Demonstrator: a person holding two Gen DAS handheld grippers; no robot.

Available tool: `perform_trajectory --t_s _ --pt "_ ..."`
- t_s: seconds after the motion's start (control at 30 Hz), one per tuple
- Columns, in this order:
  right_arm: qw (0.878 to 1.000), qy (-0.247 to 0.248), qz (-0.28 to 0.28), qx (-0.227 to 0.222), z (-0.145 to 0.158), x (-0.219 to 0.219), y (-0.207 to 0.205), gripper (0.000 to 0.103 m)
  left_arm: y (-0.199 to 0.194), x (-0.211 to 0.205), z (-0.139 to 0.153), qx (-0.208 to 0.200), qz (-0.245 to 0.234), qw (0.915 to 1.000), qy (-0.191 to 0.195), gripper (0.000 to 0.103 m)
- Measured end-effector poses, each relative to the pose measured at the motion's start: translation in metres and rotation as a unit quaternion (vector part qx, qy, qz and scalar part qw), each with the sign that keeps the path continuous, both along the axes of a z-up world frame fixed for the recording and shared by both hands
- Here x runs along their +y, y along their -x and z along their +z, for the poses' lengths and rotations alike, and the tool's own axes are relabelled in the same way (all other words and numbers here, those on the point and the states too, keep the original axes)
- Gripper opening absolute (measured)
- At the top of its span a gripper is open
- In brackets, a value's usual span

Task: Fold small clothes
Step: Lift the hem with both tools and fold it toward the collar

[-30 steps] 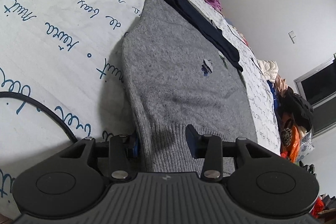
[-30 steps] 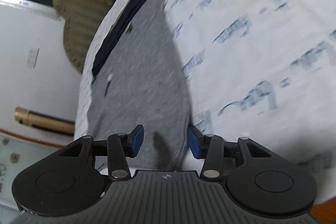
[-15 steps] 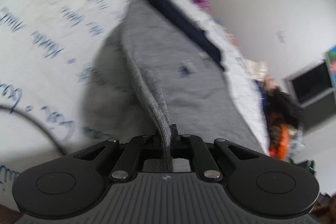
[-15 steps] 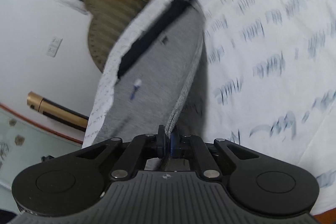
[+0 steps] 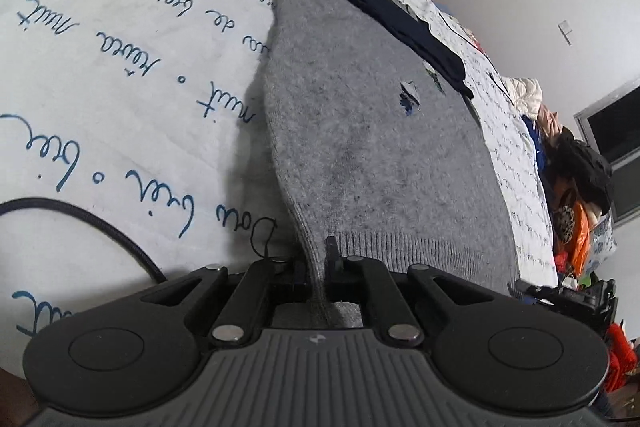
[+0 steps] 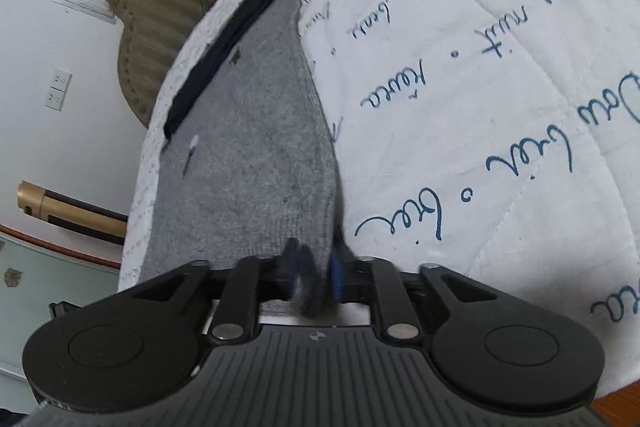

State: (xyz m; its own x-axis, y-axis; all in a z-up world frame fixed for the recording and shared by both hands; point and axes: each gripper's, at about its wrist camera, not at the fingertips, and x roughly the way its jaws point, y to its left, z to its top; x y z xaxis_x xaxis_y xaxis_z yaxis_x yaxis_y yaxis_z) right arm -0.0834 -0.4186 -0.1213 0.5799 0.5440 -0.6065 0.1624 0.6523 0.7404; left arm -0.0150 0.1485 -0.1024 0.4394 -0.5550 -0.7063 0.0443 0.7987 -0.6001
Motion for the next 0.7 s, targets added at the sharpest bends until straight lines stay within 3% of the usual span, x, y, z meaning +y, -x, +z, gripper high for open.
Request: perform_trajectory --t_s 0.07,0.4,0.5,0.57,0.7 --pt "1.0 -0.01 -0.004 -0.009 0.007 -0.001 0.003 0.052 -0.003 -0.003 0.001 0.005 0.0 1.0 -0.003 0.007" --pt "1.0 -0.015 0.0 -0.018 -0.001 0.012 -0.003 0.05 0.001 -0.01 -0.004 -0.007 0.019 0.9997 -0.01 0.01" --pt "1.0 0.003 -0.006 -0.016 -0.003 0.017 -0.006 0.02 0.004 -0.01 -0.005 -0.007 0.035 0.9993 -0.006 0.01" --pt "1.0 0.009 -0.01 -0.014 -0.006 0.018 -0.006 0.008 0.004 -0.013 -0.001 -0.013 0.03 0.9993 -0.019 0.006" --pt "0.999 -0.018 -0.004 -0.036 0.01 0.024 0.001 0.008 0.01 -0.009 0.016 -0.03 0.028 0.999 -0.021 0.005"
